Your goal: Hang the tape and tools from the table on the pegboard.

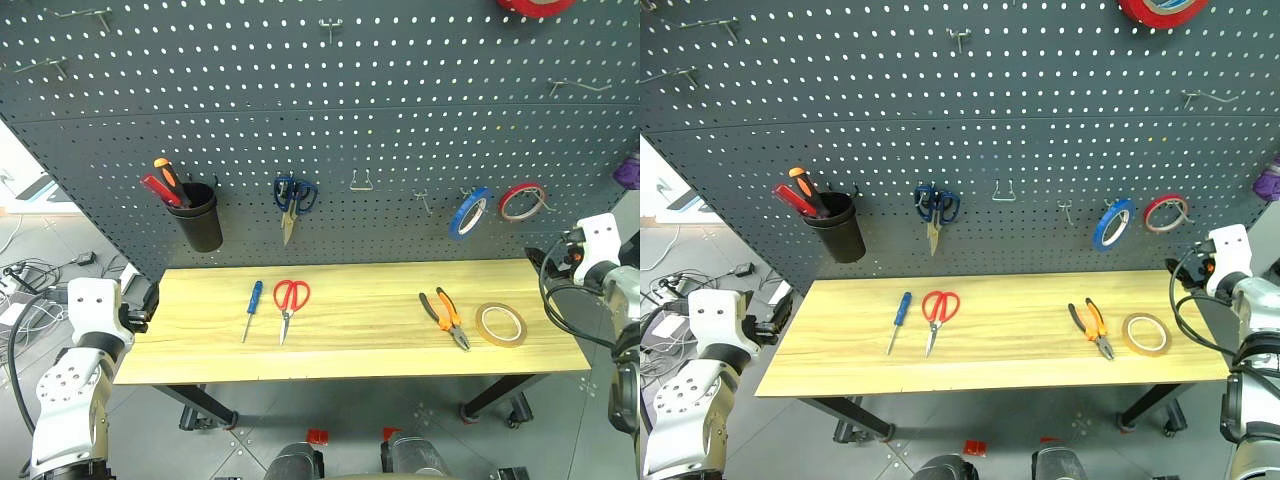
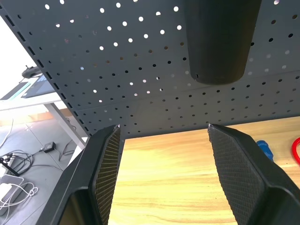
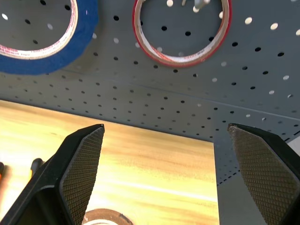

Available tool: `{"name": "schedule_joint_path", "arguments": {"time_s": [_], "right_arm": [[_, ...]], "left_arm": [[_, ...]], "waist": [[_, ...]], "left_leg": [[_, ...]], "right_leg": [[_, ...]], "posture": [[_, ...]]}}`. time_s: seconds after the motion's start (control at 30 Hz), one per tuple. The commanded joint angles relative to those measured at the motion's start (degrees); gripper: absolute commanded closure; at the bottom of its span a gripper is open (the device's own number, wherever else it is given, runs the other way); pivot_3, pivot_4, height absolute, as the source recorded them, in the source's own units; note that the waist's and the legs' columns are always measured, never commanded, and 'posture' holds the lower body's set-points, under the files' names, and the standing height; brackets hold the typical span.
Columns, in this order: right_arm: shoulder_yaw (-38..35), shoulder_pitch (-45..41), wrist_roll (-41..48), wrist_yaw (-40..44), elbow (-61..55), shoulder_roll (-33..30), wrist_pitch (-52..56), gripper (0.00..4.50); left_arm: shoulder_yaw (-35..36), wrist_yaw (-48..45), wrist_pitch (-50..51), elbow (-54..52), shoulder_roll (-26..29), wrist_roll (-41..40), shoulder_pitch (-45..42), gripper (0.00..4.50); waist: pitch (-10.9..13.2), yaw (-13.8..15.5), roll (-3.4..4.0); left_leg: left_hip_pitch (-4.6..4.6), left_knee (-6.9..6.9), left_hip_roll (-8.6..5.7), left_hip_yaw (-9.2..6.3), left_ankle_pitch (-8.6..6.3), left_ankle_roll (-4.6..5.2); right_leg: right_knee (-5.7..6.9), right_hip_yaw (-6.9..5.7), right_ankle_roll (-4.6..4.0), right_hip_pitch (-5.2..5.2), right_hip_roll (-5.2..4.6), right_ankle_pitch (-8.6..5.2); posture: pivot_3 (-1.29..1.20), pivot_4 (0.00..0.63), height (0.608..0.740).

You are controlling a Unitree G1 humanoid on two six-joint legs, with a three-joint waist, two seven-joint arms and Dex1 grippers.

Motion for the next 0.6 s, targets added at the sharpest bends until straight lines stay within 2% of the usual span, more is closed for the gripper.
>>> {"name": "schedule_joint_path", "arguments": {"time_s": [0.03,0.33,0.6], "right_arm": [[-0.14,-1.73,0.50,-0.26,-1.71,-0.09,-0.61,0.00],[0.28,-2.21,0.63,-0.17,-1.74,0.08,-0.69,0.00],[-0.11,0.41,1.99,0.42,-6.79,0.79,-1.17,0.00]], "left_arm": [[1.84,0.89,-0.67,-1.85,0.49,-0.13,0.20,1.36],[2.65,2.57,-1.51,-1.76,0.45,1.11,1.48,1.36],[3.36,4.26,1.57,-8.29,-2.56,-2.25,3.19,1.36]], "waist": [[0.00,0.00,0.00],[0.04,0.01,-0.05],[0.84,0.01,-0.15]], "left_leg": [[0.00,0.00,0.00,0.00,0.00,0.00],[0.00,0.00,0.00,0.00,0.00,0.00],[0.00,0.02,0.02,0.00,0.00,0.00]], "right_leg": [[0.00,0.00,0.00,0.00,0.00,0.00],[0.01,0.01,0.00,0.00,0.00,0.00],[0.04,0.01,0.00,-0.02,-0.01,0.00]], "posture": [[-0.15,0.074,0.740],[-0.15,0.079,0.740],[-0.19,0.112,0.740]]}}
